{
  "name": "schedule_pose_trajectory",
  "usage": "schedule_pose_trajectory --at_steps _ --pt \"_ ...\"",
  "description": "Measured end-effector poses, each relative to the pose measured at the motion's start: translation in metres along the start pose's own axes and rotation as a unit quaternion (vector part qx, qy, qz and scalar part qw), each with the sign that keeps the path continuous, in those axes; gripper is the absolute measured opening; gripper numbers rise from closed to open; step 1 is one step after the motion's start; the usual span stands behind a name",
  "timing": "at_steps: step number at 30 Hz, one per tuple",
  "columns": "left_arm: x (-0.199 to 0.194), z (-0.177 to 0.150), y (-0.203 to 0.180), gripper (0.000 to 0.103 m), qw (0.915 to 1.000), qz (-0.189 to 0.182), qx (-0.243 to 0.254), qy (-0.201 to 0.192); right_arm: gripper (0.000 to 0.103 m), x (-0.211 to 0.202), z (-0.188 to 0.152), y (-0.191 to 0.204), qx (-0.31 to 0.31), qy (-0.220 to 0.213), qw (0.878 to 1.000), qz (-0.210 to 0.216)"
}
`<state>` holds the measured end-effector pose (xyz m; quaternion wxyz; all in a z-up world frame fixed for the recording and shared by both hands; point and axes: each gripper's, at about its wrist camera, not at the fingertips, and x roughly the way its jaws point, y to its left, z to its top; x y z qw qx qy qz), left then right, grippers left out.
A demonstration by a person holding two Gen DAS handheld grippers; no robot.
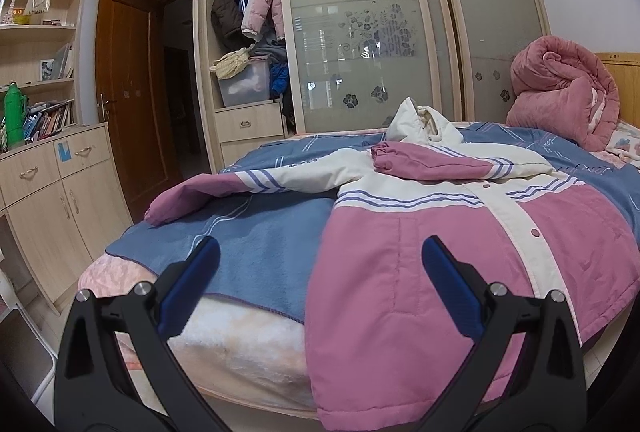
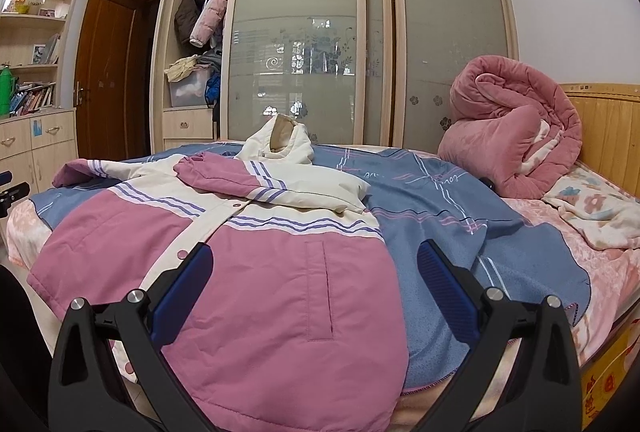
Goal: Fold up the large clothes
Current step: 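Move the left tool back toward the other pink sleeve cuff, then grasp the other pink sleeve cuff with the left tool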
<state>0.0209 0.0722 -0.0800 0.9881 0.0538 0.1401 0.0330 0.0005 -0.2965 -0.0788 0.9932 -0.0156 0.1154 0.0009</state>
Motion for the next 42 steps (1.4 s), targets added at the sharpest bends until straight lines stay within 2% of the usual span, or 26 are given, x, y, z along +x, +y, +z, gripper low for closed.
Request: schedule_pose_trajectory --at_steps 5,9,11,14,15,17,19,20,24,25,26,28,30,31,33,35,37,39,40,41,42 --pt "0.001 0.0 0.005 0.101 1.0 0.002 -0.008 0.003 0.102 0.0 0.0 -0.001 0.002 -0.001 1.0 0.0" --pt "0.003 0.003 0.029 0.101 0.9979 -0.025 -0.059 0.013 0.102 0.002 -0.001 0.0 0.002 0.006 1.0 0.001" --pt "0.016 0.006 0.055 0.101 0.9911 -0.053 -0.115 0.04 0.102 0.003 -0.001 0.0 0.003 0.007 1.0 0.0" --pt "0.047 0.013 0.107 0.101 0.97 -0.078 -0.217 0.075 0.102 0.005 -0.001 -0.001 0.006 0.011 1.0 0.0" --pt "0.058 0.015 0.126 0.101 0.9612 -0.083 -0.25 0.082 0.102 0.006 -0.001 -0.002 0.008 0.013 1.0 0.0" --pt "0.082 0.021 0.169 0.101 0.9348 -0.104 -0.327 0.091 0.102 0.008 -0.002 -0.004 0.012 0.016 1.0 -0.001" --pt "0.109 0.021 0.207 0.101 0.9005 -0.131 -0.403 0.099 0.102 0.01 -0.002 -0.005 0.017 0.019 1.0 0.0" --pt "0.127 0.018 0.229 0.101 0.8792 -0.14 -0.444 0.102 0.102 0.012 -0.002 -0.006 0.022 0.022 1.0 0.001" --pt "0.182 -0.003 0.291 0.101 0.8204 -0.135 -0.546 0.103 0.102 0.02 -0.004 -0.01 0.034 0.032 0.999 0.004" --pt "0.196 -0.01 0.301 0.101 0.8028 -0.143 -0.569 0.108 0.102 0.021 -0.003 -0.011 0.036 0.034 0.999 0.004" --pt "0.215 -0.021 0.313 0.101 0.778 -0.148 -0.599 0.118 0.102 0.023 -0.004 -0.011 0.038 0.036 0.999 0.005" --pt "0.239 -0.038 0.327 0.1 0.7514 -0.145 -0.63 0.131 0.102 0.024 -0.004 -0.011 0.038 0.038 0.999 0.006" --pt "0.255 -0.05 0.338 0.099 0.7398 -0.122 -0.647 0.14 0.102 0.027 -0.004 -0.01 0.037 0.043 0.998 0.006" --pt "0.264 -0.056 0.344 0.095 0.7342 -0.111 -0.655 0.141 0.102 0.028 -0.004 -0.01 0.036 0.045 0.998 0.006" --pt "0.273 -0.06 0.353 0.087 0.7313 -0.096 -0.66 0.142 0.102 0.03 -0.005 -0.007 0.031 0.049 0.998 0.006" --pt "0.288 -0.059 0.361 0.076 0.732 -0.082 -0.659 0.153 0.102 0.032 -0.005 -0.005 0.025 0.051 0.998 0.005" --pt "0.303 -0.058 0.368 0.057 0.7303 -0.076 -0.659 0.164 0.102 0.033 -0.005 -0.004 0.022 0.053 0.998 0.004" --pt "0.313 -0.055 0.375 0.05 0.7243 -0.065 -0.666 0.164 0.102 0.034 -0.006 -0.005 0.024 0.055 0.998 0.004" --pt "0.318 -0.05 0.379 0.044 0.7243 -0.057 -0.667 0.163 0.102 0.035 -0.006 -0.006 0.025 0.056 0.998 0.004" --pt "0.322 -0.045 0.38 0.04 0.7299 -0.051 -0.661 0.166 0.102 0.035 -0.006 -0.007 0.028 0.056 0.998 0.003" --pt "0.326 -0.038 0.382 0.034 0.7397 -0.046 -0.65 0.17 0.102 0.035 -0.006 -0.008 0.03 0.057 0.998 0.004"
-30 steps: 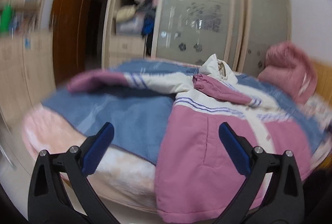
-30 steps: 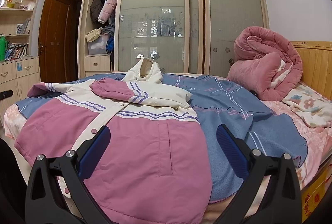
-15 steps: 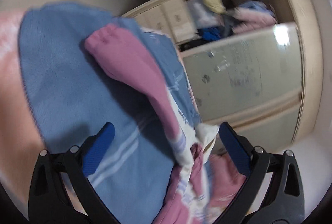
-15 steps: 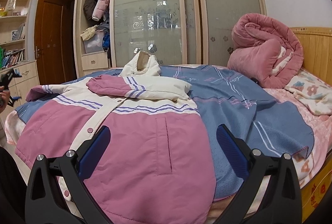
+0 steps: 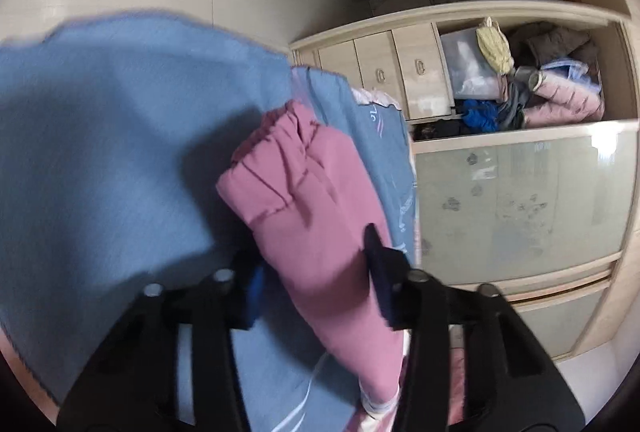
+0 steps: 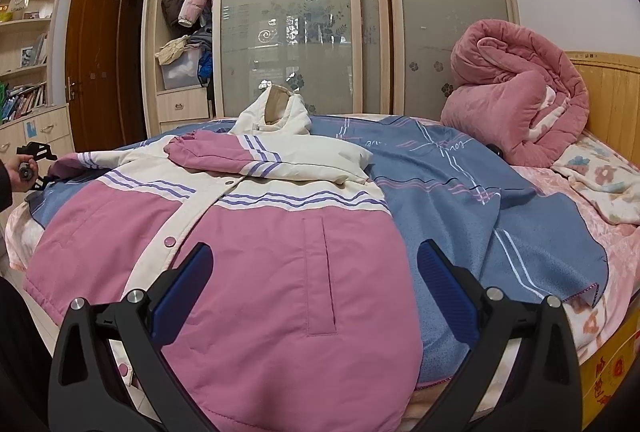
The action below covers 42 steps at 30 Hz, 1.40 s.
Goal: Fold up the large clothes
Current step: 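Grasp the other pink sleeve cuff with the left tool, then carry the sleeve with the left tool across the jacket front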
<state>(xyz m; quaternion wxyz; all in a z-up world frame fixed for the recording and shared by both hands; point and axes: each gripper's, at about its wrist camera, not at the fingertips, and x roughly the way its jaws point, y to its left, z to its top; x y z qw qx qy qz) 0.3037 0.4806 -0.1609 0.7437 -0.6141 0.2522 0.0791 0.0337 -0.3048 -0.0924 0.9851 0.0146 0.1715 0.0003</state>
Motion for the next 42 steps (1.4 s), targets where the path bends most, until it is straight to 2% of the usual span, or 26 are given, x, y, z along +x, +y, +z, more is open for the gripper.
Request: schedule_pose_trajectory --at_steps 2,3,7,9,10,13,14,16,17,19,21,22,23,24,25,26,27,28,30,31,33,35,36,38,39,42 --pt "0.005 0.006 -0.021 0.024 0.9993 0.013 0.034 0.0 0.102 0.001 0.0 -0.002 0.004 0.001 1.0 0.001" --pt "0.006 0.008 -0.032 0.02 0.999 0.002 0.045 -0.002 0.102 0.001 0.0 -0.003 0.006 0.001 1.0 0.002" --pt "0.002 0.01 -0.088 0.014 0.9914 0.001 0.127 -0.032 0.102 0.002 0.0 -0.005 0.011 0.001 1.0 0.005" --pt "-0.005 -0.003 -0.129 0.014 0.9781 -0.002 0.198 -0.064 0.102 0.003 -0.001 -0.005 0.01 0.002 1.0 0.005" --pt "-0.008 -0.013 -0.149 0.014 0.9685 0.001 0.237 -0.078 0.102 0.003 -0.001 -0.006 0.01 0.002 1.0 0.005" --pt "-0.006 -0.065 -0.217 0.013 0.925 -0.005 0.367 -0.098 0.102 0.003 0.0 -0.005 0.011 0.002 1.0 0.006" --pt "-0.002 -0.099 -0.245 0.014 0.8919 0.004 0.439 -0.107 0.102 0.004 0.0 -0.006 0.013 0.002 1.0 0.007" --pt "0.014 -0.159 -0.283 0.014 0.8285 0.018 0.549 -0.107 0.102 0.005 0.001 -0.008 0.018 0.002 1.0 0.008" --pt "0.027 -0.202 -0.299 0.014 0.7846 0.022 0.612 -0.096 0.102 0.005 0.001 -0.009 0.021 0.001 1.0 0.009" --pt "0.052 -0.279 -0.313 0.014 0.7152 0.017 0.695 -0.067 0.102 0.004 0.001 -0.01 0.024 -0.001 1.0 0.01" --pt "0.075 -0.338 -0.31 0.014 0.6714 0.005 0.741 -0.027 0.102 0.004 0.001 -0.011 0.024 -0.002 1.0 0.008" --pt "0.085 -0.36 -0.305 0.018 0.6574 0.002 0.753 -0.008 0.102 0.003 0.0 -0.012 0.024 -0.003 1.0 0.008" --pt "0.102 -0.388 -0.292 0.019 0.638 0.009 0.77 0.015 0.102 0.002 0.0 -0.012 0.024 -0.004 1.0 0.006" --pt "0.115 -0.407 -0.28 0.023 0.6276 0.018 0.778 0.033 0.102 0.001 0.0 -0.014 0.024 -0.005 1.0 0.005" --pt "0.131 -0.42 -0.268 0.037 0.6226 0.03 0.78 0.052 0.102 0.0 -0.001 -0.014 0.024 -0.005 1.0 0.004" --pt "0.148 -0.432 -0.252 0.048 0.6236 0.044 0.777 0.078 0.102 -0.002 -0.001 -0.016 0.025 -0.007 1.0 0.003" --pt "0.158 -0.439 -0.238 0.075 0.6242 0.048 0.774 0.098 0.102 -0.003 -0.001 -0.018 0.027 -0.008 1.0 0.002" --pt "0.16 -0.445 -0.228 0.09 0.6243 0.05 0.773 0.102 0.102 -0.005 -0.002 -0.019 0.028 -0.009 1.0 0.002" --pt "0.151 -0.456 -0.211 0.091 0.6249 0.044 0.774 0.089 0.102 -0.008 -0.002 -0.022 0.032 -0.011 0.999 0.0" --pt "0.142 -0.457 -0.209 0.096 0.6308 0.037 0.771 0.082 0.102 -0.009 -0.003 -0.024 0.035 -0.012 0.999 0.0" --pt "0.103 -0.457 -0.205 0.101 0.6597 -0.001 0.748 0.075 0.102 -0.011 -0.003 -0.028 0.039 -0.015 0.999 0.001" --pt "0.062 -0.454 -0.205 0.101 0.6788 -0.041 0.729 0.074 0.102 -0.012 -0.003 -0.031 0.046 -0.016 0.999 0.004" --pt "0.033 -0.455 -0.203 0.101 0.6844 -0.056 0.725 0.06 0.102 -0.012 -0.003 -0.032 0.049 -0.017 0.999 0.005" --pt "-0.02 -0.46 -0.194 0.101 0.6879 -0.076 0.721 0.022 0.102 -0.014 -0.003 -0.032 0.05 -0.021 0.998 0.008" --pt "-0.051 -0.458 -0.185 0.101 0.6939 -0.081 0.715 -0.003 0.102 -0.015 -0.003 -0.031 0.05 -0.023 0.998 0.009" --pt "-0.115 -0.451 -0.154 0.101 0.7295 -0.078 0.678 -0.051 0.102 -0.017 -0.003 -0.03 0.045 -0.026 0.999 0.012"
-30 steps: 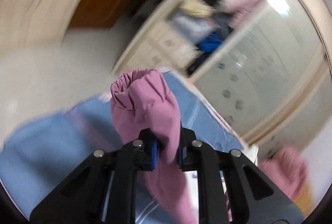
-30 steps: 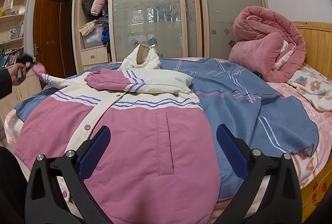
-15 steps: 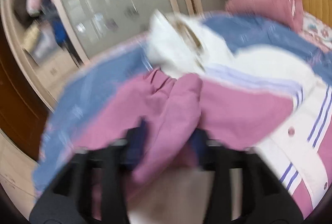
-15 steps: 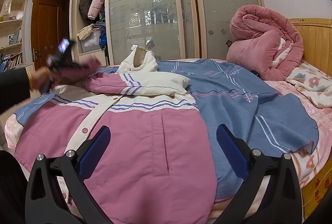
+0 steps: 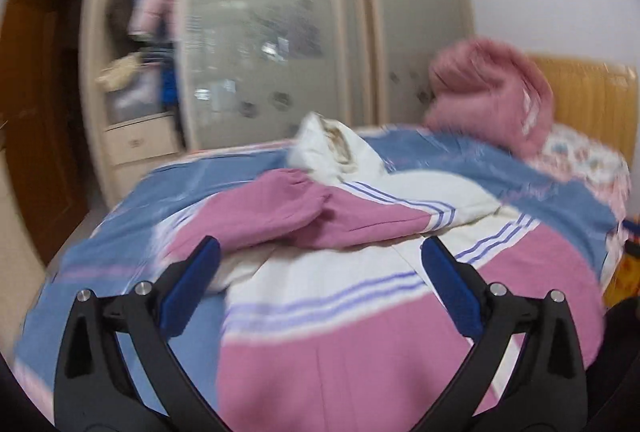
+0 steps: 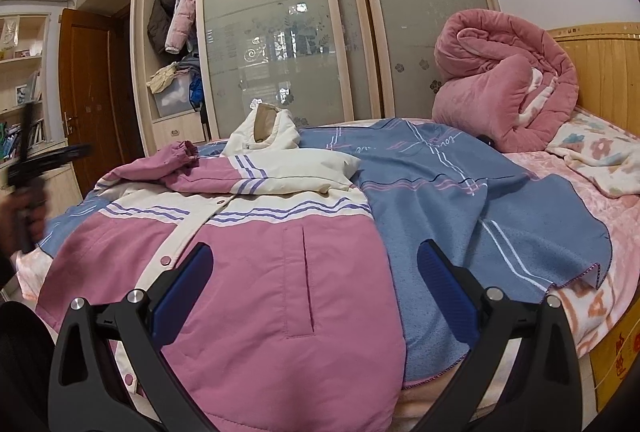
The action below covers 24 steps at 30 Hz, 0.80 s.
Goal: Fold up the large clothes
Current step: 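Carry the sleeve with the left tool across the jacket front, then adjust the crossed sleeve cuff with the left tool and release it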
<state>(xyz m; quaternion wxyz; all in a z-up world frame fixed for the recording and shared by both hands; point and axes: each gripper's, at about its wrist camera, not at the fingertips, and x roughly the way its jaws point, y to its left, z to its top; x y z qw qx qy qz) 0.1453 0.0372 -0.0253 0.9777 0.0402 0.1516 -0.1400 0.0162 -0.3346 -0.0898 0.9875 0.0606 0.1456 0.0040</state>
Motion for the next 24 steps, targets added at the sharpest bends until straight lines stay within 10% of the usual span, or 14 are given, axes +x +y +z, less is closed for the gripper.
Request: schedule_pose_trajectory --at_steps 6,24 --pt "-0.06 -0.046 0.012 0.101 0.9912 0.095 -0.089 0.023 0.102 0.0 0.001 0.006 -0.005 0.0 1.0 0.015" --pt "-0.047 -0.091 0.009 0.101 0.9865 0.112 -0.103 0.061 0.102 -0.013 0.002 0.021 -0.023 -0.01 1.0 0.017"
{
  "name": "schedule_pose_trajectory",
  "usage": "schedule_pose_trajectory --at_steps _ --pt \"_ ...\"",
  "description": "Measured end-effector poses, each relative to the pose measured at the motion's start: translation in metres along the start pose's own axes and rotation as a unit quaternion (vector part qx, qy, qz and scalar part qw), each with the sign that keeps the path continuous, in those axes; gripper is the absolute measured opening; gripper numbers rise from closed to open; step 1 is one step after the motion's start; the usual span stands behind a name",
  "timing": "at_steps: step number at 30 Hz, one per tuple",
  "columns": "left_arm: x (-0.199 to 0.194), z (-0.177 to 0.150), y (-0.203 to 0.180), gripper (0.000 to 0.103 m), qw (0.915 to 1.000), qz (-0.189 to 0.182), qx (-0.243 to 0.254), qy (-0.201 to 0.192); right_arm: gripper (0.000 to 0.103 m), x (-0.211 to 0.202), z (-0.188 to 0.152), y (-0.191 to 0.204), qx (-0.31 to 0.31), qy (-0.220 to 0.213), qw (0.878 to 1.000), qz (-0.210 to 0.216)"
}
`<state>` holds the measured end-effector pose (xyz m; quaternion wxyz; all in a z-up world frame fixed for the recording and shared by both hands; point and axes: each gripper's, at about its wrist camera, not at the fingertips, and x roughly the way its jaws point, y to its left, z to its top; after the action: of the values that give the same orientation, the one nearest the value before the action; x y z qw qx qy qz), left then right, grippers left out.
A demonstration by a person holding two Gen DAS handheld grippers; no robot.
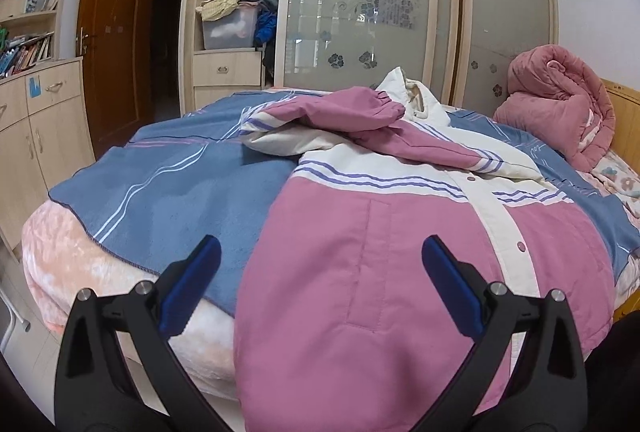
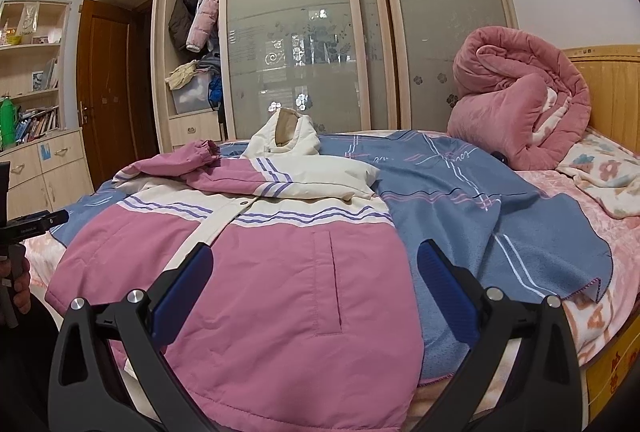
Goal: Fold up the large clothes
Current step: 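Adjust the crossed sleeve cuff with the left tool and release it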
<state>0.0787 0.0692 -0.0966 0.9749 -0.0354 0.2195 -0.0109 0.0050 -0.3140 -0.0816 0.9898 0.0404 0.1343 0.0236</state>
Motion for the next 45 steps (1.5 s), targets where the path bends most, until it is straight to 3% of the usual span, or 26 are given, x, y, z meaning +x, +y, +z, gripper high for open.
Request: schedule_pose_trajectory --at_steps 11,13,15,17,19,20,22,23,25,29,31,34,37,43,44,45 --pt "0.001 0.001 -0.006 0.101 0.9998 0.009 0.019 0.002 0.102 0.001 -0.001 -0.004 0.011 0.002 1.0 0.002" --pt "-0.001 0.005 -0.011 0.101 0.999 0.009 0.044 -0.001 0.102 0.002 -0.001 -0.006 0.013 0.005 1.0 0.002" --pt "-0.004 0.017 -0.025 0.101 0.9922 0.033 0.116 -0.029 0.102 0.001 -0.001 -0.01 0.021 0.004 1.0 0.006" --pt "-0.004 0.035 -0.045 0.101 0.9739 0.07 0.206 -0.063 0.102 0.001 -0.001 -0.013 0.03 0.002 1.0 0.01" --pt "0.005 0.054 -0.063 0.101 0.9504 0.091 0.286 -0.082 0.102 0.002 -0.001 -0.018 0.039 0.0 0.999 0.013" --pt "0.015 0.065 -0.075 0.101 0.9338 0.1 0.332 -0.088 0.102 0.003 -0.001 -0.02 0.044 -0.001 0.999 0.015" --pt "0.03 0.081 -0.091 0.101 0.9087 0.103 0.391 -0.105 0.102 0.004 -0.001 -0.023 0.052 -0.002 0.998 0.018" --pt "0.043 0.089 -0.103 0.101 0.8897 0.094 0.43 -0.12 0.102 0.004 -0.001 -0.024 0.057 -0.003 0.998 0.022" --pt "0.071 0.101 -0.12 0.101 0.868 0.084 0.477 -0.111 0.102 0.004 -0.001 -0.026 0.061 -0.006 0.998 0.026" --pt "0.131 0.114 -0.142 0.101 0.8528 0.043 0.517 -0.06 0.102 0.003 -0.001 -0.03 0.074 -0.011 0.997 0.035" --pt "0.162 0.115 -0.148 0.095 0.8512 0.021 0.524 -0.026 0.102 0.003 -0.001 -0.034 0.081 -0.013 0.996 0.039" --pt "0.208 0.12 -0.151 0.09 0.8592 0.012 0.511 0.019 0.102 0.005 -0.002 -0.037 0.095 -0.012 0.994 0.047" --pt "0.238 0.124 -0.154 0.086 0.8681 0.011 0.494 0.043 0.102 0.005 -0.002 -0.04 0.106 -0.016 0.993 0.053" --pt "0.283 0.128 -0.162 0.084 0.8756 0.036 0.477 0.069 0.102 0.006 -0.002 -0.043 0.113 -0.016 0.992 0.058" --pt "0.29 0.13 -0.161 0.08 0.8793 0.041 0.468 0.078 0.102 0.007 -0.002 -0.045 0.118 -0.017 0.991 0.059" --pt "0.296 0.133 -0.16 0.06 0.8851 0.047 0.455 0.087 0.102 0.007 -0.002 -0.046 0.122 -0.017 0.991 0.059"
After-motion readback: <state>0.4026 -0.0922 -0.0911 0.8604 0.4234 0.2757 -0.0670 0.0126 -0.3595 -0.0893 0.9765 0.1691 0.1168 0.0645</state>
